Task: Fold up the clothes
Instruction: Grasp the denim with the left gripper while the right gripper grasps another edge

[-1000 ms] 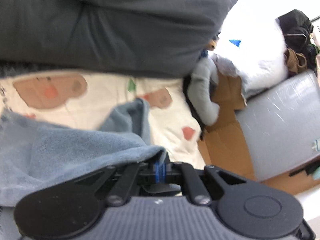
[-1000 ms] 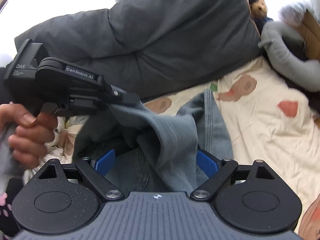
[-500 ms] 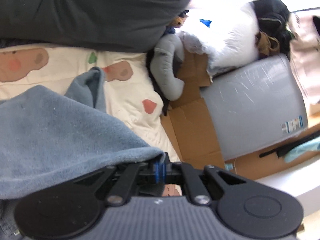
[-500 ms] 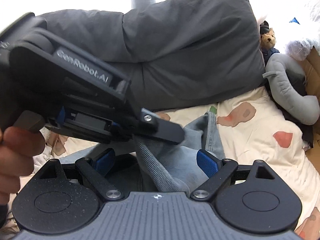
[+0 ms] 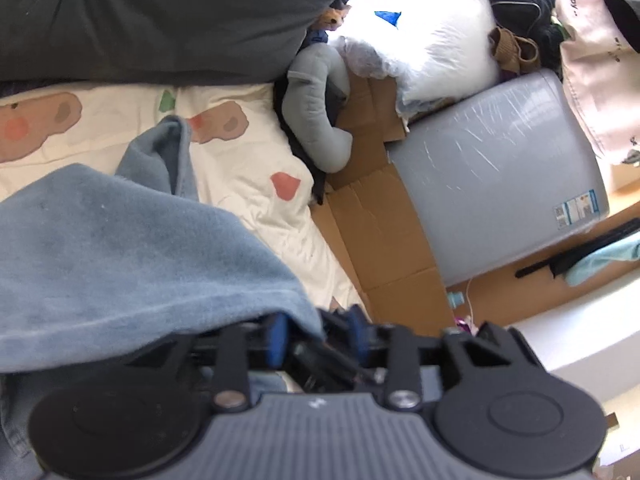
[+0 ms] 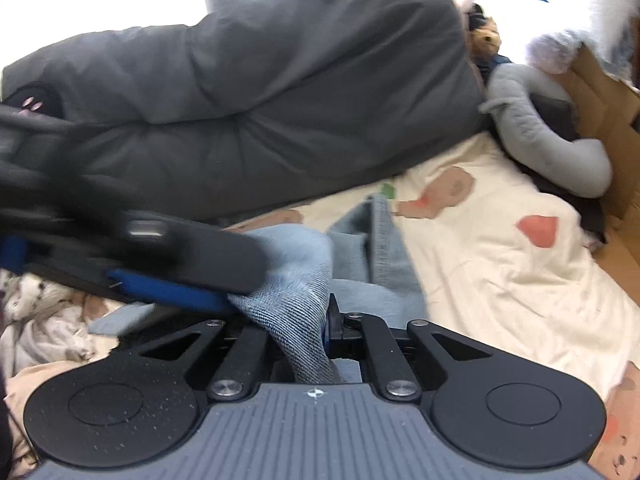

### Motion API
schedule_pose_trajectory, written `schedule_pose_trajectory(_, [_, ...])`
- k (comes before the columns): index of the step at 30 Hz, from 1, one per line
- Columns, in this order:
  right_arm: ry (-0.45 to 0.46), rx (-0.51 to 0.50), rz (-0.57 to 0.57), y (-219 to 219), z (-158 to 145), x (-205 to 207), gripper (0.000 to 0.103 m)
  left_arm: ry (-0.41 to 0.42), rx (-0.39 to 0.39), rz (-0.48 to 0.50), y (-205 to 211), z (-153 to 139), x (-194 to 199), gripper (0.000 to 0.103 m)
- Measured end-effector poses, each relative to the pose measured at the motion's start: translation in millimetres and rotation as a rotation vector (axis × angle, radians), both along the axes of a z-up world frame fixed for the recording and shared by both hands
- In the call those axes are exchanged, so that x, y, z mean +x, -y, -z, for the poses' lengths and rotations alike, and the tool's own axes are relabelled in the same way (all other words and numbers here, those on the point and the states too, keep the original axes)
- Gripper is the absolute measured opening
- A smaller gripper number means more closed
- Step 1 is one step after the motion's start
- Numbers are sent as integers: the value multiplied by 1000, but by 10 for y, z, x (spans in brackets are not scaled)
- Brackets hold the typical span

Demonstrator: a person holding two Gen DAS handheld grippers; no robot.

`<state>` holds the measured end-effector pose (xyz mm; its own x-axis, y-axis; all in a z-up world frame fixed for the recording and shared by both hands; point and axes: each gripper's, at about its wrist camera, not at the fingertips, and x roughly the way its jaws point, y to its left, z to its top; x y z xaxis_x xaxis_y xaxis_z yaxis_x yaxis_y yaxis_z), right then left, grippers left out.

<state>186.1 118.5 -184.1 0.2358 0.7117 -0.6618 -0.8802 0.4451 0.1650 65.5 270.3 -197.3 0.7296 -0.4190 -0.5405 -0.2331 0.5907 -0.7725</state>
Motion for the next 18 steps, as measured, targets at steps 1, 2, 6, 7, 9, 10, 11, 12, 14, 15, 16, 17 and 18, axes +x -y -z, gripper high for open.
schedule_pose_trajectory(1, [1, -7, 13, 33, -12, 40, 3, 0, 2, 1, -8, -3, -31, 43])
schedule_pose_trajectory(2, [2, -15, 26, 68, -25, 80, 2, -3, 9, -5, -31, -7, -74, 47])
schedule_pose_trajectory(6, [-5, -43, 61, 260, -99, 238, 2, -33, 40, -30, -148, -7, -226, 57])
schedule_pose_trajectory(7, [-7, -50, 70, 324, -114, 269, 2, -49, 51, -35, -180, -3, -249, 57])
schedule_pose_trajectory(9, [-17, -62, 97, 474, -137, 338, 2, -74, 75, -49, -240, 13, -308, 57])
schedule_pose_trajectory(10, [-21, -68, 111, 550, -149, 373, 2, -87, 88, -58, -271, 28, -335, 57])
schedule_pose_trajectory(11, [-28, -71, 126, 634, -161, 409, 2, -103, 100, -68, -301, 47, -359, 57])
schedule_pose_trajectory(12, [-34, -74, 141, 718, -172, 445, 2, -118, 113, -78, -332, 66, -384, 57])
schedule_pose_trajectory(14, [-43, -80, 176, 890, -201, 515, 2, -151, 142, -99, -386, 107, -416, 57])
schedule_pose_trajectory(15, [-48, -83, 199, 981, -213, 559, 2, -169, 156, -112, -416, 135, -432, 57])
schedule_pose_trajectory(16, [-57, -87, 225, 1070, -218, 609, 2, -188, 169, -123, -447, 164, -448, 57])
schedule_pose_trajectory(17, [-65, -89, 251, 1161, -229, 647, 2, -207, 182, -134, -478, 193, -463, 57])
schedule_pose_trajectory(18, [-70, -91, 277, 1261, -233, 685, 2, -225, 195, -145, -510, 221, -480, 57])
